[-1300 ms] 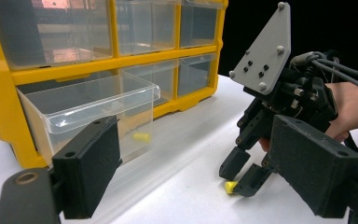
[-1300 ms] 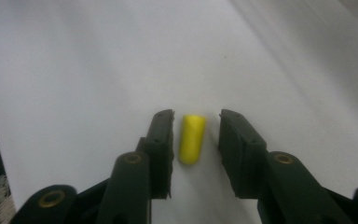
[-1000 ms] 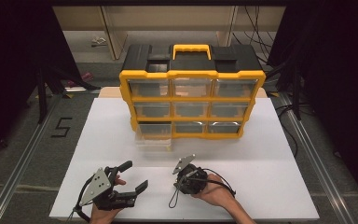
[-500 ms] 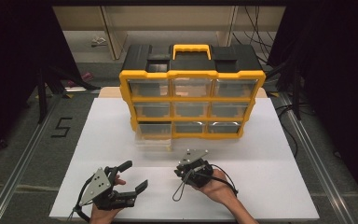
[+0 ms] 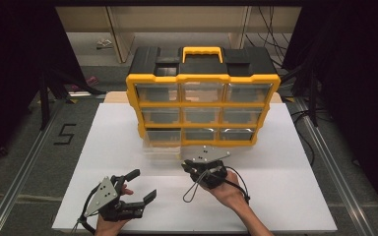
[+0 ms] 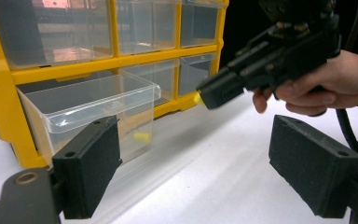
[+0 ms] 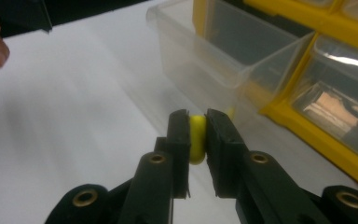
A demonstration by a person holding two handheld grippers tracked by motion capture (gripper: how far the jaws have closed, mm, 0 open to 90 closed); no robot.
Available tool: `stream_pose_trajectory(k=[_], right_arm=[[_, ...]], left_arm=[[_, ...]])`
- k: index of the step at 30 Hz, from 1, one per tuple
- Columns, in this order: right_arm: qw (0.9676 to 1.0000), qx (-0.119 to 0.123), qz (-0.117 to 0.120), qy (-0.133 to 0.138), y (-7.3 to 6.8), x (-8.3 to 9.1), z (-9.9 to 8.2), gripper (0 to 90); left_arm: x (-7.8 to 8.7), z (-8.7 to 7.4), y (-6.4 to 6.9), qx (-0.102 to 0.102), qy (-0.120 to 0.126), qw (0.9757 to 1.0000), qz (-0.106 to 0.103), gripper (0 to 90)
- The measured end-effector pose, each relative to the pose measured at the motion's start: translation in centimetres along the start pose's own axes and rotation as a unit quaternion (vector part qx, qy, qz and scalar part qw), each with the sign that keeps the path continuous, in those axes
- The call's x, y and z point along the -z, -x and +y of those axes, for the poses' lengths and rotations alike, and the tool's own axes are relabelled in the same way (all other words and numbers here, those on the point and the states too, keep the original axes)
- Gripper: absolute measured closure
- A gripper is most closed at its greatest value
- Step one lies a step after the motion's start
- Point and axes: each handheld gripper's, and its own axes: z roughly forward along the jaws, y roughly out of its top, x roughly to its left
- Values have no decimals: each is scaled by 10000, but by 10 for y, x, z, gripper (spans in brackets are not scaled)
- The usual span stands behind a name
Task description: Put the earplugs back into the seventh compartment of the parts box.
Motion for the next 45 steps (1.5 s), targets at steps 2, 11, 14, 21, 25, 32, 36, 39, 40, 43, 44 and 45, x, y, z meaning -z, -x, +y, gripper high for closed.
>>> stream_pose_trajectory(k=[2, 11, 14, 21, 25, 32, 36, 39, 40, 43, 44, 45], right_arm=[[9999, -60, -2, 98, 2, 1, 5, 799], [9990, -207, -20, 406, 9, 2, 23, 800], [9988, -203, -41, 434, 10, 1, 26, 800], [9980, -302, -100, 543, 17, -4, 36, 799], [9982, -291, -154, 500, 19, -9, 45, 799], [9987, -227, -250, 385, 22, -23, 61, 799], [9988, -274, -306, 277, 26, -33, 62, 799], [9988, -359, -274, 185, 28, -39, 61, 797], [9989, -370, -259, 158, 29, -41, 61, 794], [9989, -370, -284, 98, 28, -46, 61, 757], [9987, -413, -306, 67, 29, -48, 61, 679], [9987, -413, -306, 67, 29, -48, 61, 679]], left_arm=[[0, 0, 0, 3, 2, 10000, 4, 165], [0, 0, 0, 4, -1, 10000, 4, 165], [0, 0, -1, 6, 7, 10000, 26, 165], [1, 0, -1, 6, 9, 10000, 43, 165], [0, 0, -1, 2, 4, 10000, 36, 165], [1, 0, -1, 7, 16, 10000, 45, 165], [1, 0, -1, 15, 10, 10000, 41, 165], [0, 0, -1, 9, 5, 10000, 41, 165], [1, 0, -1, 6, 7, 10000, 40, 165], [1, 0, -1, 10, 8, 10000, 41, 165], [1, 0, -2, 11, 9, 10000, 45, 165], [1, 0, -2, 11, 9, 10000, 45, 164]])
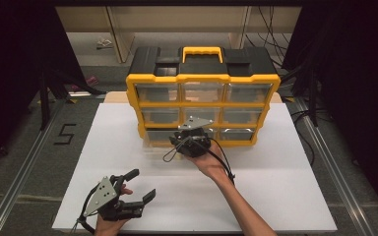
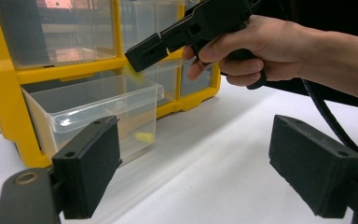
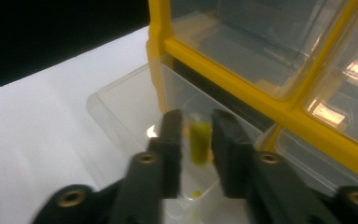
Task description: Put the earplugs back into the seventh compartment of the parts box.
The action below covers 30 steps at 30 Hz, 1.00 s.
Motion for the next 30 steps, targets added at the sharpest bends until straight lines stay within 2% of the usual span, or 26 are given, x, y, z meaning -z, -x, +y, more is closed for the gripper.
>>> stream_pose_trajectory(k=[2, 3, 11, 18, 22, 24, 25, 26, 28, 30], right_arm=[[10000, -44, 45, -18, 2, 0, 0, 637], [10000, -68, 57, 15, 2, 3, 1, 571], [9997, -127, 126, 194, 5, 13, 4, 533], [9996, -222, 95, 157, 5, 16, 3, 457], [9998, -107, 34, 187, 0, 26, 1, 408], [9996, -66, 18, 270, -2, 32, 0, 402], [9991, -53, 55, 414, -4, 40, -2, 393], [9991, -53, 55, 414, -4, 40, -2, 393], [9981, 6, 78, 617, -8, 52, -7, 386], [9978, 26, 78, 652, -9, 55, -9, 384]], left_arm=[[0, 0, 0, 3, -3, 10000, -7, 164], [0, 0, 0, -1, -3, 10000, -3, 164], [-1, 0, 1, -1, -16, 10000, -14, 164], [0, 0, 0, 7, -6, 10000, 1, 165], [-1, 0, 0, -1, -16, 10000, -8, 164], [-1, 0, 0, 8, -18, 10000, -14, 164], [-1, 0, 0, 7, -16, 10000, -12, 164], [-1, 0, 0, 5, -16, 10000, -6, 164], [-1, 0, 0, 5, -20, 10000, -4, 164], [-1, 0, 0, 5, -11, 10000, 1, 164]])
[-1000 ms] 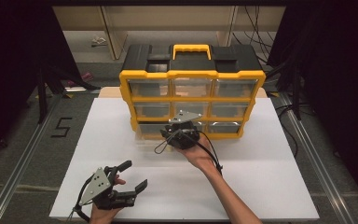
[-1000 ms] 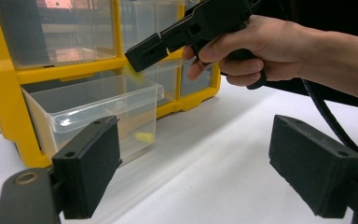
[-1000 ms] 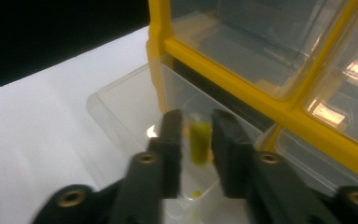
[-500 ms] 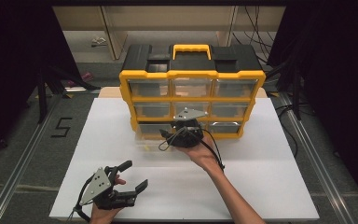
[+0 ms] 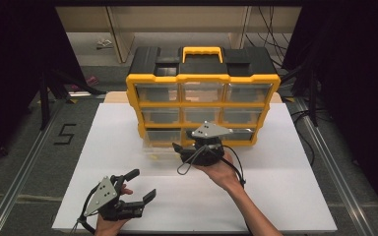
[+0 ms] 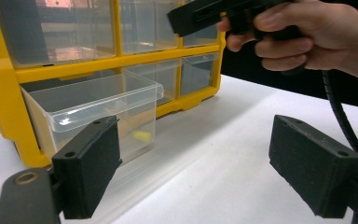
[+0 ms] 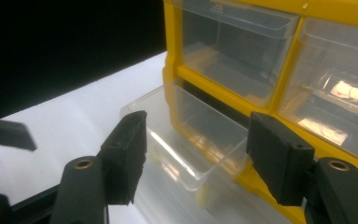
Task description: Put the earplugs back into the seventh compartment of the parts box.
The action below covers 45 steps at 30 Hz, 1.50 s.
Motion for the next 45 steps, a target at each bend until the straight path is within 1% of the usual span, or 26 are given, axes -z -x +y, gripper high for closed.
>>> stream_pose_trajectory(k=[5, 6, 8, 9, 14, 17, 21, 24, 26, 29, 33, 36, 37, 45], right_arm=[[9996, -67, 24, 265, -1, 16, -9, 381], [9993, -110, 38, 366, -1, 21, -13, 378], [9988, -109, 31, 473, -1, 28, -18, 378], [9988, -109, 31, 473, -1, 28, -18, 378], [9985, -58, -2, 539, 0, 41, -31, 377], [9980, -61, -78, 619, 1, 48, -38, 378], [9973, -121, -44, 717, 3, 55, -43, 375], [9971, -106, -65, 755, 2, 59, -46, 368], [9970, -133, -82, 758, 2, 62, -48, 357], [9966, -104, -125, 806, 2, 66, -52, 344], [9963, -182, -146, 832, 3, 72, -58, 331], [9953, -216, -220, 919, 4, 77, -65, 329], [9953, -243, -243, 908, 5, 79, -67, 329], [9938, -346, -286, 1015, 8, 90, -80, 330]], left_arm=[[0, 0, 0, 5, -7, 10000, -1, 164], [0, 0, 0, 10, -6, 10000, -2, 165], [-1, 0, 0, 10, -10, 10000, 1, 164], [-1, 0, 0, 11, -12, 10000, 3, 164], [0, 0, 0, 1, 0, 10000, -1, 165], [-1, 0, 0, 8, -7, 10000, -10, 164], [0, 0, 1, -4, -5, 10000, -14, 165], [0, 0, 0, 19, 9, 10000, -8, 165], [1, 0, 0, 5, 8, 10000, -7, 165], [1, 0, 0, 0, 4, 10000, -13, 165], [1, 0, 0, 3, 3, 10000, -17, 165], [1, 0, 0, 10, -3, 10000, -15, 165], [1, 0, 0, 17, -3, 10000, -15, 164], [0, 0, 0, 44, 0, 10000, -27, 165]])
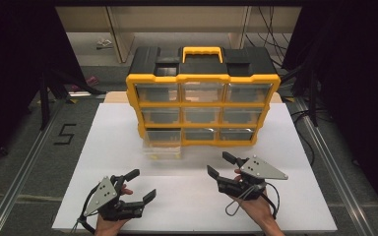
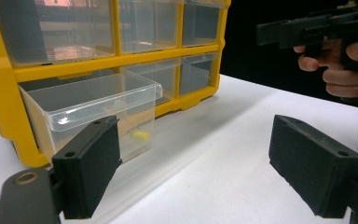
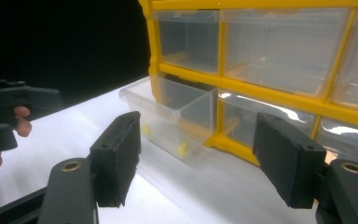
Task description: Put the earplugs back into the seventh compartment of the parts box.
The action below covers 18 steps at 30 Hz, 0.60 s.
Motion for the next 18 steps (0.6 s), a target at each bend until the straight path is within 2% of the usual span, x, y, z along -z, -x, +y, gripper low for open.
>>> stream_pose_trajectory(k=[2, 7, 11, 14, 18], right_arm=[[10000, -77, -15, 9, 1, 4, -4, 330], [9999, -100, -81, 21, 6, 11, -12, 330], [9999, -106, -105, 26, 8, 13, -17, 320], [9998, -21, -166, 60, 7, 16, -19, 315], [9997, -72, -212, 75, 9, 21, -22, 315]], left_arm=[[1, 0, 0, 17, 9, 10000, 8, 165], [0, 0, 0, 12, -7, 10000, -9, 165], [0, 0, 1, -2, -14, 10000, -14, 164], [0, 0, 1, 1, -17, 10000, -20, 165], [0, 0, 0, -2, -25, 10000, -30, 164]])
